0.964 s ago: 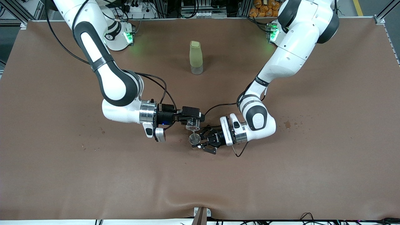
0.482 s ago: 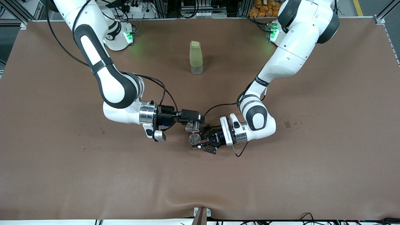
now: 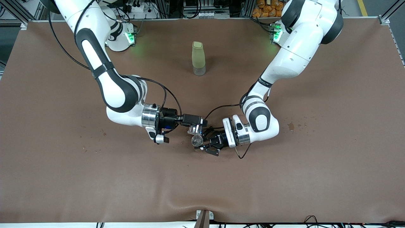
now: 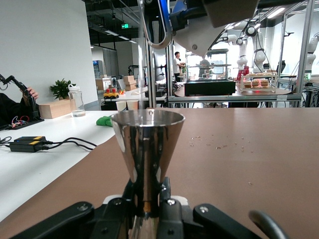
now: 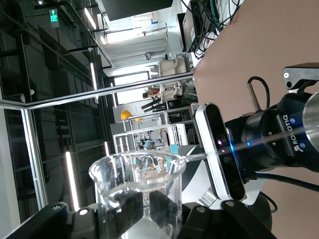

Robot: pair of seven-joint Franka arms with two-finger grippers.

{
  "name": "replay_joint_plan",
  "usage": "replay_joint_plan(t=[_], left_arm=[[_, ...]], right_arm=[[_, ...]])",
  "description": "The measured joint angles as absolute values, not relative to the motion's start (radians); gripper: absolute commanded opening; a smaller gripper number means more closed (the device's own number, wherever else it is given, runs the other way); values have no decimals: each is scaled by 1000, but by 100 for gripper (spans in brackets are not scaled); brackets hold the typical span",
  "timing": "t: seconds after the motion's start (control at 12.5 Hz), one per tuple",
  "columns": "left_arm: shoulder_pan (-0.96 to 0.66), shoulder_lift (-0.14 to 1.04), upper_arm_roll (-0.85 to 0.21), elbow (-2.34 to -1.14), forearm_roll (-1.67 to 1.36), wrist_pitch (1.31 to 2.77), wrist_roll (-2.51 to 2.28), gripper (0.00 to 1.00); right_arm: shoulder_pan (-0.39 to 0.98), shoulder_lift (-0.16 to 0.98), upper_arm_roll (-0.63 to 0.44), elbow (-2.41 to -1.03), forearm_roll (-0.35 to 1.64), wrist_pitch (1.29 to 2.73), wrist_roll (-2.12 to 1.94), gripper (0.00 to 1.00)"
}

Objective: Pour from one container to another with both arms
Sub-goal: 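Tilt the jigger with the left gripper, pouring into the beaker held by the right, then turn the jigger upright with the left gripper while the right gripper moves the beaker away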

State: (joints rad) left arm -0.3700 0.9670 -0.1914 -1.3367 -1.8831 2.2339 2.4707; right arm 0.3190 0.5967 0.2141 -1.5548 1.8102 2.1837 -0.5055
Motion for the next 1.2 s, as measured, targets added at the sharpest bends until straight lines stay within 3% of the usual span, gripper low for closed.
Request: replay_joint_plan(t=[1.2], left_arm=[[-370, 967, -195, -1338, -1883, 2234, 2471, 0]], right_arm=[[319, 612, 215, -1553, 1942, 2183, -345, 0]])
